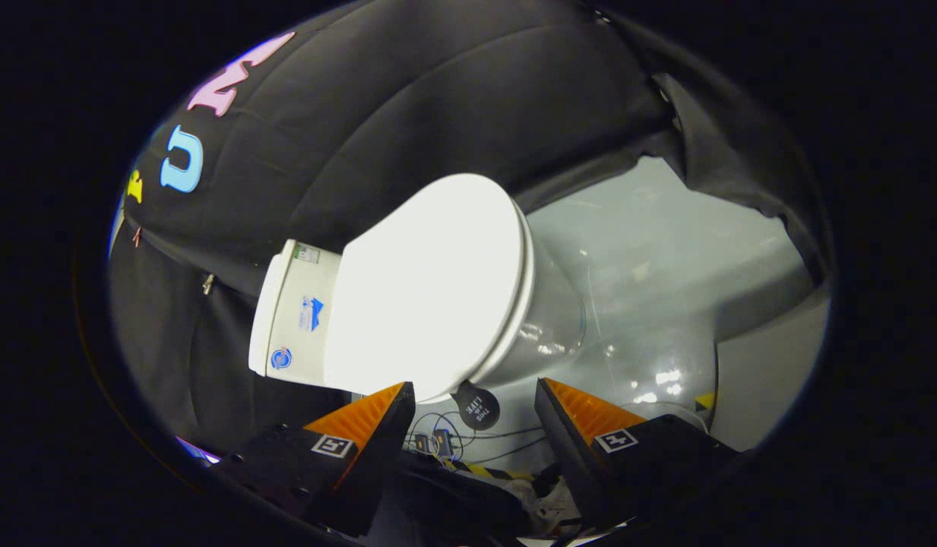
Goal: Open the toilet lid.
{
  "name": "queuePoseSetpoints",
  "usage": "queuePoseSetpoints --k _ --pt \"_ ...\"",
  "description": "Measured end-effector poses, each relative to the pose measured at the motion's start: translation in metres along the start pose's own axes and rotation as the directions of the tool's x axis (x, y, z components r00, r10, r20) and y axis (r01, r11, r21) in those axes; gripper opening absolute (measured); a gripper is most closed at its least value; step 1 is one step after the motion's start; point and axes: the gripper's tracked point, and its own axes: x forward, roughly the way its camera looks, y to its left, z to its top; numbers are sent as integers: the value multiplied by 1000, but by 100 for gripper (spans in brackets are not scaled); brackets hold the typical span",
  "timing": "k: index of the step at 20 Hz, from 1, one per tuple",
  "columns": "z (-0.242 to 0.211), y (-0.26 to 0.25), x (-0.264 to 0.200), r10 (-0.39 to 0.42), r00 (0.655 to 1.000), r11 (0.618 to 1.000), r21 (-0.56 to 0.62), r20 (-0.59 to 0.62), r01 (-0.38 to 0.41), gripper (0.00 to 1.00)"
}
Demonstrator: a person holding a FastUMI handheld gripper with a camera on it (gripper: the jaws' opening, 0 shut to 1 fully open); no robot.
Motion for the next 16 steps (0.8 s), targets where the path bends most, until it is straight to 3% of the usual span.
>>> queuePoseSetpoints --k 3,4,11,13,15,16 --pt "-25 3 15 20 997 1000 22 -78 -18 99" --pt "-31 7 19 35 996 999 23 -87 -34 93" --pt "-43 8 42 33 991 999 -33 -128 -38 93" --pt "-39 0 50 22 993 999 -26 -118 -25 77" --pt "-34 0 54 30 992 999 -12 -125 -32 36" --pt "-35 1 53 40 991 999 -22 -130 -43 37"
